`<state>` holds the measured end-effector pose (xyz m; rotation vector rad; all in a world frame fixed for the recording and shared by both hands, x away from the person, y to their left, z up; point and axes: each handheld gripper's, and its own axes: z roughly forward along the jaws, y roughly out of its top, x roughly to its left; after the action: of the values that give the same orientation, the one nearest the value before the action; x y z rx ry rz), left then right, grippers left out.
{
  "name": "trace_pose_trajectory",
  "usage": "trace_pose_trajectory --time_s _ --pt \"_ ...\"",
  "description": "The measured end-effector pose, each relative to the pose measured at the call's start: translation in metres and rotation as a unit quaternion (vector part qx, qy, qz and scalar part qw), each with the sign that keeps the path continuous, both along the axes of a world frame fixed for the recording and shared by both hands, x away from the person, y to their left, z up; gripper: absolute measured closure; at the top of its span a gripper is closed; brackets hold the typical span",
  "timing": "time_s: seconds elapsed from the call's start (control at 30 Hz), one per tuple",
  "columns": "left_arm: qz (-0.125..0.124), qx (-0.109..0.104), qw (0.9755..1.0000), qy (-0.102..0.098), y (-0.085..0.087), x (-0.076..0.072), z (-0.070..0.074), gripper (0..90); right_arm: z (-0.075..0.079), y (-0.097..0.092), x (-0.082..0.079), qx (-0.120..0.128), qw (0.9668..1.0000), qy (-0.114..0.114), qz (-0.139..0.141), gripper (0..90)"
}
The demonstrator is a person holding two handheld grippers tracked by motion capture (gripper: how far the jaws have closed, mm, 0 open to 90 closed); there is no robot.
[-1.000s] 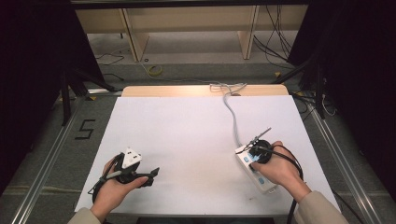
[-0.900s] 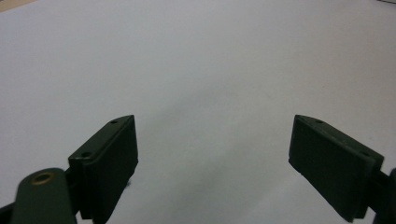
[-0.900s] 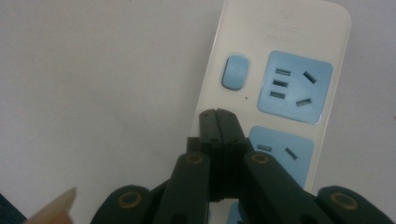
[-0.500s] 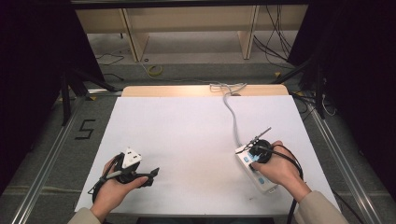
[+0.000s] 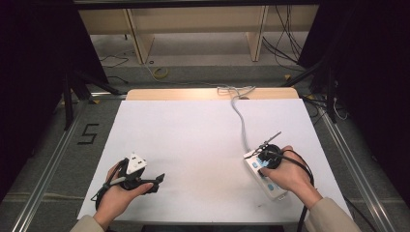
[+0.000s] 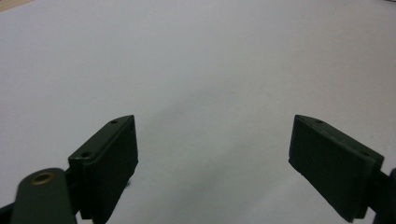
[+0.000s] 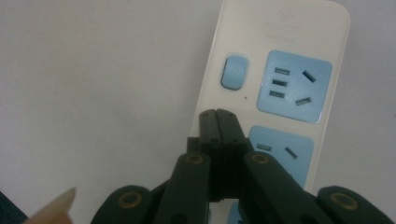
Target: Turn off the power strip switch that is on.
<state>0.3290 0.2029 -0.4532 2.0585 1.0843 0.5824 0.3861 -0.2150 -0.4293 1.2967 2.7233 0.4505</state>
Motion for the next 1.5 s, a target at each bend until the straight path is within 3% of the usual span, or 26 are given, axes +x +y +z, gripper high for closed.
trace_pose_trajectory --time_s 1.5 --pt "0.000 0.000 1.0000 0.000 -0.0012 0.0004 -0.0004 15.2 0.0043 0.0003 -0.0016 -0.002 0.9999 -0.008 0.006 90.0"
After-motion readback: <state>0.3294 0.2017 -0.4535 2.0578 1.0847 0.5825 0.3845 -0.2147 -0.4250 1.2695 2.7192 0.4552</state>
